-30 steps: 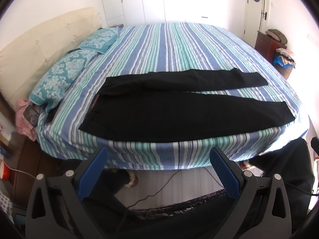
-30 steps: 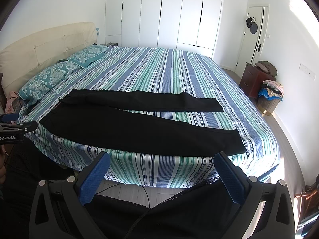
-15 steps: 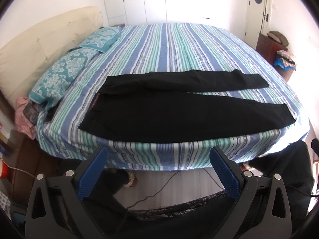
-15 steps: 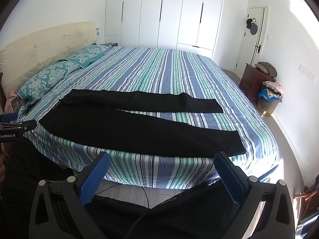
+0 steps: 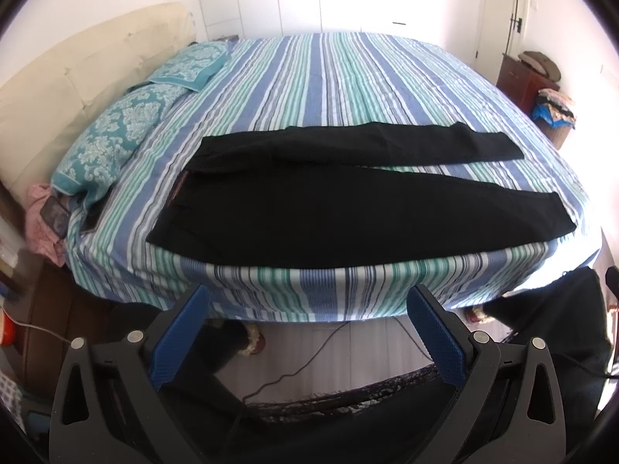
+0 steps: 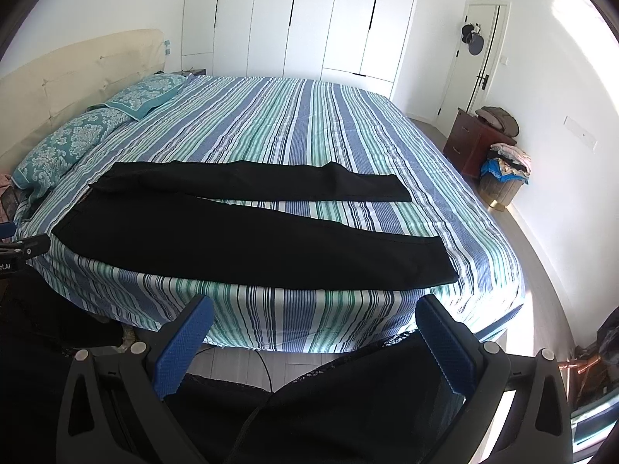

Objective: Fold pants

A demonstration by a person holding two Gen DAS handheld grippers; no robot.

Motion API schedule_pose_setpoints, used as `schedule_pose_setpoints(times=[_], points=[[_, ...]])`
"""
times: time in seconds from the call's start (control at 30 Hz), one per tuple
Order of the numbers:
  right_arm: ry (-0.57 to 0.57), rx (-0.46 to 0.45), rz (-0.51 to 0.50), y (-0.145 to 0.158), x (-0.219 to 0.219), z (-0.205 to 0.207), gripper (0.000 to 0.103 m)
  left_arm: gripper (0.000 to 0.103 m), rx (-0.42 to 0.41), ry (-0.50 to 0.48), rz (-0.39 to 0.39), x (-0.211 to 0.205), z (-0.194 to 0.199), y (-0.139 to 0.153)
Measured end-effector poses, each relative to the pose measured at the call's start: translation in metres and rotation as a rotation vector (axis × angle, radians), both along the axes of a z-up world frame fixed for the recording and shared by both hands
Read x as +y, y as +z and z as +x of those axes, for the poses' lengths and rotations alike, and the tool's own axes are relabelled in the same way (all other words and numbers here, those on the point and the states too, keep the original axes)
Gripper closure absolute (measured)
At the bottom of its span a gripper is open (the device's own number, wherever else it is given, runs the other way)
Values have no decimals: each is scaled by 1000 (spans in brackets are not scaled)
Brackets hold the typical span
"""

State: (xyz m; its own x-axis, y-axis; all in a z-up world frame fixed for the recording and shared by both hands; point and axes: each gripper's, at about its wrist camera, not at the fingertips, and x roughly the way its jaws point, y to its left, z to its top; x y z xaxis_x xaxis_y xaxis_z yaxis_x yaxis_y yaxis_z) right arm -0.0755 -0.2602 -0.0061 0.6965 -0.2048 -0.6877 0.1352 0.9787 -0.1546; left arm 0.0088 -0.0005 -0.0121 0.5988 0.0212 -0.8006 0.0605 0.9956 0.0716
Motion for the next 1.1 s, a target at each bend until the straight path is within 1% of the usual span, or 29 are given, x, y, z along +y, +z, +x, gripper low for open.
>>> schedule_pose_setpoints(times=[0.2,0.73,0.97,1.1], points=[[-15,16,-3,-3,-1,3,0,1,9,3,5,0,1,-2],[-32,20,2,-1,-3,2,0,1,4,5,6,2,0,0],[-36,11,4,0,-5,0,0,1,9,2,11,-1,1,-1],[-39,-12,13,4,-6,-3,0,1,6,4,20,-2,-1,0]])
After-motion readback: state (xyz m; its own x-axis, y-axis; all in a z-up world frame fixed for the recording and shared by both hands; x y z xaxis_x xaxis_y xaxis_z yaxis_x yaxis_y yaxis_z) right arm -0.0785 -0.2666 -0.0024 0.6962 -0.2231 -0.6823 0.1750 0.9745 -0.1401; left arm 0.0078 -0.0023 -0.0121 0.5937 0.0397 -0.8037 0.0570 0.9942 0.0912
